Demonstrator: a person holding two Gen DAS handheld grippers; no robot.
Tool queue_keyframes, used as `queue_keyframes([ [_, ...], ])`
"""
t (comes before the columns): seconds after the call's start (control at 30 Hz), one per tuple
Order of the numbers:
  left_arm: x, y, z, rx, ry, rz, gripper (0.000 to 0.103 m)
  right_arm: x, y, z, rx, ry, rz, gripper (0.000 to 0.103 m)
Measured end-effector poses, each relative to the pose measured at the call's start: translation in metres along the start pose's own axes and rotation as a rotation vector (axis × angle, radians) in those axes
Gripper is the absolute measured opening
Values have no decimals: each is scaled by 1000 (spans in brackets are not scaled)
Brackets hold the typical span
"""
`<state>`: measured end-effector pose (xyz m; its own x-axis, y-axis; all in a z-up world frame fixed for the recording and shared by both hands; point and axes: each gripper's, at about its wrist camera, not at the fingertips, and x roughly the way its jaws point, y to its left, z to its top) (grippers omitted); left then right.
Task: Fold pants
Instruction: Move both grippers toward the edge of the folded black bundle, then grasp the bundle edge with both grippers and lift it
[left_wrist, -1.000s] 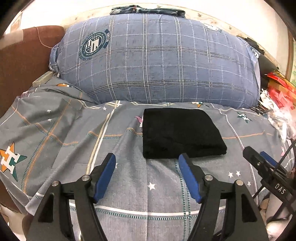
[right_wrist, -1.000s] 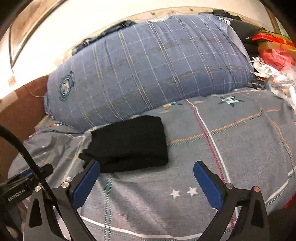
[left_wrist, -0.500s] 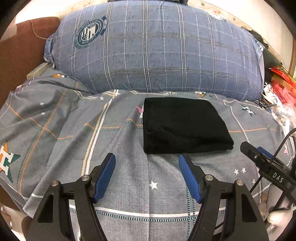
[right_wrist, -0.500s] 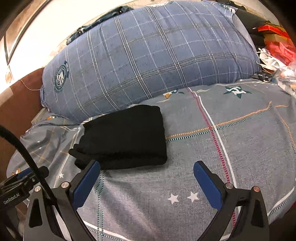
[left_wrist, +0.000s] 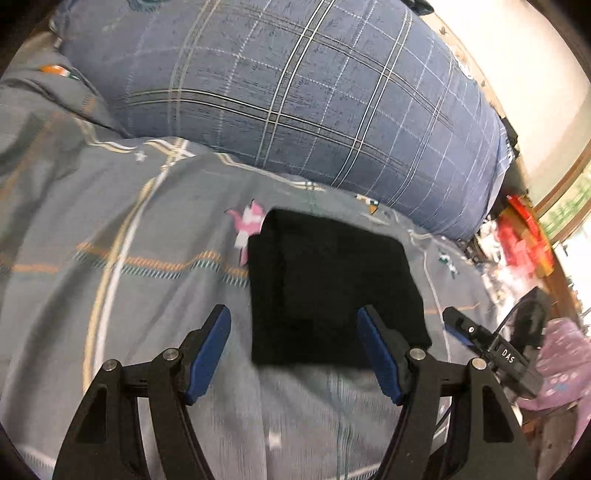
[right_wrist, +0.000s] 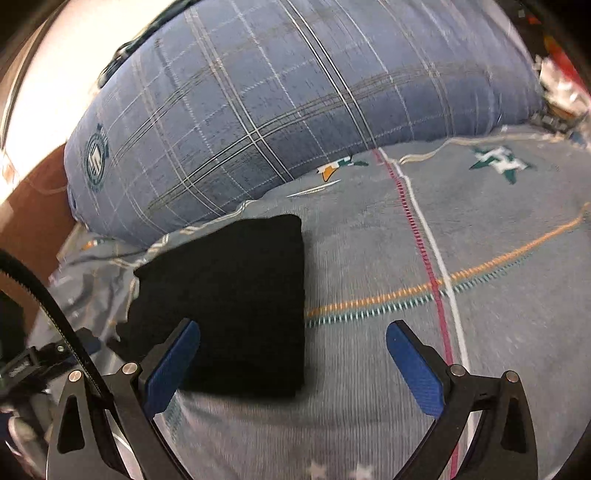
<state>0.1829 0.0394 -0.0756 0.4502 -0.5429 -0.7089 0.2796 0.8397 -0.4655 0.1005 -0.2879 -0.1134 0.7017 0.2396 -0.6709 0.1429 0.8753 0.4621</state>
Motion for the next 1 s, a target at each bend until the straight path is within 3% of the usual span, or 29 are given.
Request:
queue_keyframes([
  [0.27, 68, 18, 23, -92, 175, -110, 70, 46, -12, 27, 78, 113, 127, 100],
  [0.47, 89, 16, 29, -123, 178, -159, 76, 72, -1, 36, 64, 140, 158, 95],
  [0.53, 89, 11, 28, -106, 165, -133, 69, 77, 4, 37, 64, 154, 185, 84],
  [0.6, 86, 6, 27, -83, 150, -126, 48, 80, 8, 35, 76, 173, 195, 75],
  [0.63, 82, 7, 27, -88, 146, -137, 46, 78, 10, 36, 74, 174, 200, 70],
  [0.7, 73, 9, 27, -106, 131, -153, 41, 71, 10, 37, 95, 177, 230, 46],
  [0.77, 62, 6, 29, -106, 119, -170, 39, 60, 12, 41, 108, 168, 244, 33],
  [1.0, -7, -20, 54, -82, 32, -208, 39, 4, 51, 63, 61, 90, 299, 30],
])
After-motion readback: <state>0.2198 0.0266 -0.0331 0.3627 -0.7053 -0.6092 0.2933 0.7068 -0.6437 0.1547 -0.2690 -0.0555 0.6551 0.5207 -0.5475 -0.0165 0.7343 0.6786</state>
